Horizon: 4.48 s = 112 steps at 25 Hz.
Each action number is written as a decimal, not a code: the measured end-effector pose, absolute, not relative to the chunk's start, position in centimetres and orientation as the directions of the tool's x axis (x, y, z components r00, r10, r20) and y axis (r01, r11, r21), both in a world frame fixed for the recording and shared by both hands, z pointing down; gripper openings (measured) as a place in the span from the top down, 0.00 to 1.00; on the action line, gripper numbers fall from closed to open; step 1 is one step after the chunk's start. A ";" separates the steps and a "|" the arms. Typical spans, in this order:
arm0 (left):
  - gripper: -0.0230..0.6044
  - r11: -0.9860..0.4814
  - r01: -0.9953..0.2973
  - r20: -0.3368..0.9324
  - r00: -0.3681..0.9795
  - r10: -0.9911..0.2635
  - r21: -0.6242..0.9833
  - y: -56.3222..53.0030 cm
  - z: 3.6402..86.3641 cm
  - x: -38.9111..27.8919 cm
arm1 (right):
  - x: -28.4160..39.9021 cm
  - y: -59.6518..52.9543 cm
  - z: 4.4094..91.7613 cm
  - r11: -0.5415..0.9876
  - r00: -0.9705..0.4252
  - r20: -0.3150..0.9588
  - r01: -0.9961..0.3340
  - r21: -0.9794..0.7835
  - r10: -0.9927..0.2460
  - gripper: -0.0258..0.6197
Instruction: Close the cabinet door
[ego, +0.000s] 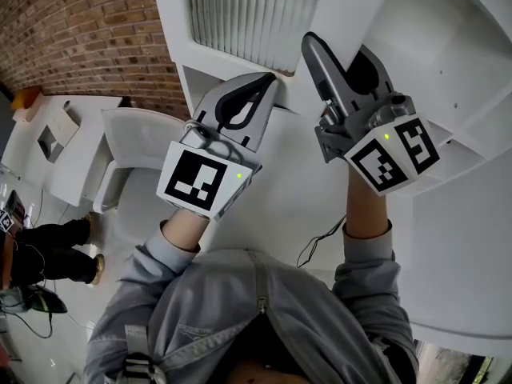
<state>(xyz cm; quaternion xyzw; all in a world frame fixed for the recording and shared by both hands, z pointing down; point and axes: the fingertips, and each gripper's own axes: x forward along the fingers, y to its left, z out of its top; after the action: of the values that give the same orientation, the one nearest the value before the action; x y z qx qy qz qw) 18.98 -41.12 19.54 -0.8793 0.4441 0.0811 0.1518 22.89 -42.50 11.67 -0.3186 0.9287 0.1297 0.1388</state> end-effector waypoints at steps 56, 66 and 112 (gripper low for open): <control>0.96 -0.634 -0.753 -0.266 0.657 -0.706 -0.176 -47.2 21.9 19.9 | 26.2 -48.1 12.6 0.732 -0.673 -0.391 -0.682 -0.003 -0.628 0.65; 0.95 -0.632 -0.757 -0.255 0.652 -0.714 -0.165 -48.1 21.8 19.8 | 28.8 -48.5 13.7 0.655 -0.597 -0.387 -0.756 -0.024 -0.703 0.68; 0.95 -0.659 -0.741 -0.228 0.669 -0.707 -0.131 -43.4 21.8 14.9 | 25.5 -41.2 17.6 0.387 -0.372 -0.283 -0.922 0.000 -0.884 0.92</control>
<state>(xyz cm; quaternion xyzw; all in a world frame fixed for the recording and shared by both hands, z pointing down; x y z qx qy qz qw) 14.94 -43.36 21.82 -0.9074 0.3989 0.0786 0.1066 25.47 -41.23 17.59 -0.5477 0.8244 0.0793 0.1188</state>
